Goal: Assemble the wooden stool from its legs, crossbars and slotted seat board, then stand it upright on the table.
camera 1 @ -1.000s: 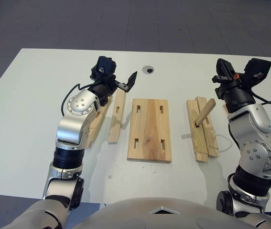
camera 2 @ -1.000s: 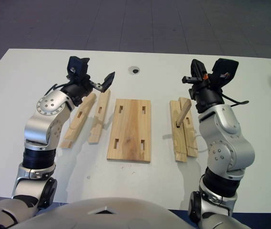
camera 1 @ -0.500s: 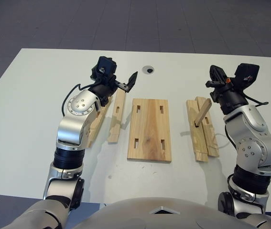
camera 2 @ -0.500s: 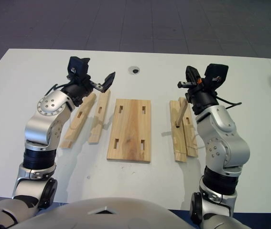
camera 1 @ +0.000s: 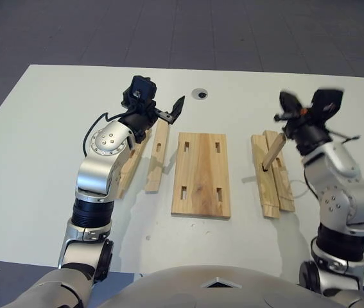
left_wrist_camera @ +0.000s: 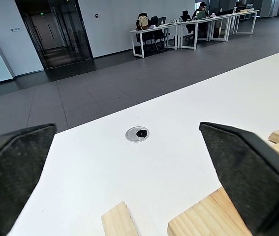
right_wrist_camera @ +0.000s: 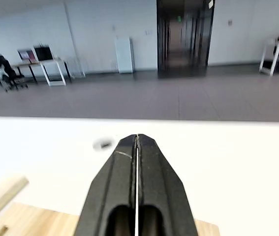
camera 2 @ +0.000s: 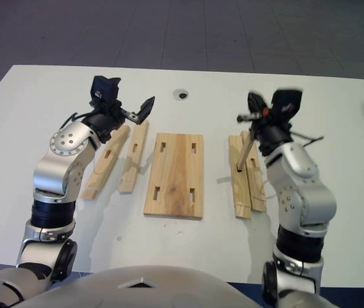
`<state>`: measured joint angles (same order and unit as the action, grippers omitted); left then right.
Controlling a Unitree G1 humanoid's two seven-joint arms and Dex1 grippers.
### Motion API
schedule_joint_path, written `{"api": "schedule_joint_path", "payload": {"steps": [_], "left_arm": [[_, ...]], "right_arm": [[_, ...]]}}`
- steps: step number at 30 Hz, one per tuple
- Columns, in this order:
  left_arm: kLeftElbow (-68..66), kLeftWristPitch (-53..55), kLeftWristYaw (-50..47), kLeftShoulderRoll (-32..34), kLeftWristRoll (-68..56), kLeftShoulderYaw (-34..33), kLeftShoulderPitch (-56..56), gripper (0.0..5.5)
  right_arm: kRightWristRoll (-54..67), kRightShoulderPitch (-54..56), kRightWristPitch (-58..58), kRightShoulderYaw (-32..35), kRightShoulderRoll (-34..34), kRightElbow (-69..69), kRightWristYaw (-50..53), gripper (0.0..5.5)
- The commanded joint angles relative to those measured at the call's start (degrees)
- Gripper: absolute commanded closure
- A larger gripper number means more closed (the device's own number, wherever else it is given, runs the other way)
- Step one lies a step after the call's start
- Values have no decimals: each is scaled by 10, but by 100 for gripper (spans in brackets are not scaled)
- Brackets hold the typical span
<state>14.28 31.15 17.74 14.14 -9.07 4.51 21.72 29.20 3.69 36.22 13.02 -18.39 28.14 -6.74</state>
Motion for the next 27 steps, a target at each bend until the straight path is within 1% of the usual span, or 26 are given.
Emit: {"api": "schedule_joint_path", "payload": {"steps": [1,13,20,24,27], "left_arm": [[5,6,1,1,0,-3,-4,10],[10,9,3,-4,-2,5,-12,10],[10,9,3,-5,-2,7,-13,10],[12,10,1,-6,-2,6,-15,10],[16,12,-1,-5,-2,3,-16,10]], "right_arm": [[-34,-106,-1,-16,2,-49,-14,549],[29,-51,-31,32,35,18,14,549],[89,66,-2,77,6,85,63,549],[118,117,27,72,-4,122,91,549],[129,128,40,64,-5,137,102,549]]}}
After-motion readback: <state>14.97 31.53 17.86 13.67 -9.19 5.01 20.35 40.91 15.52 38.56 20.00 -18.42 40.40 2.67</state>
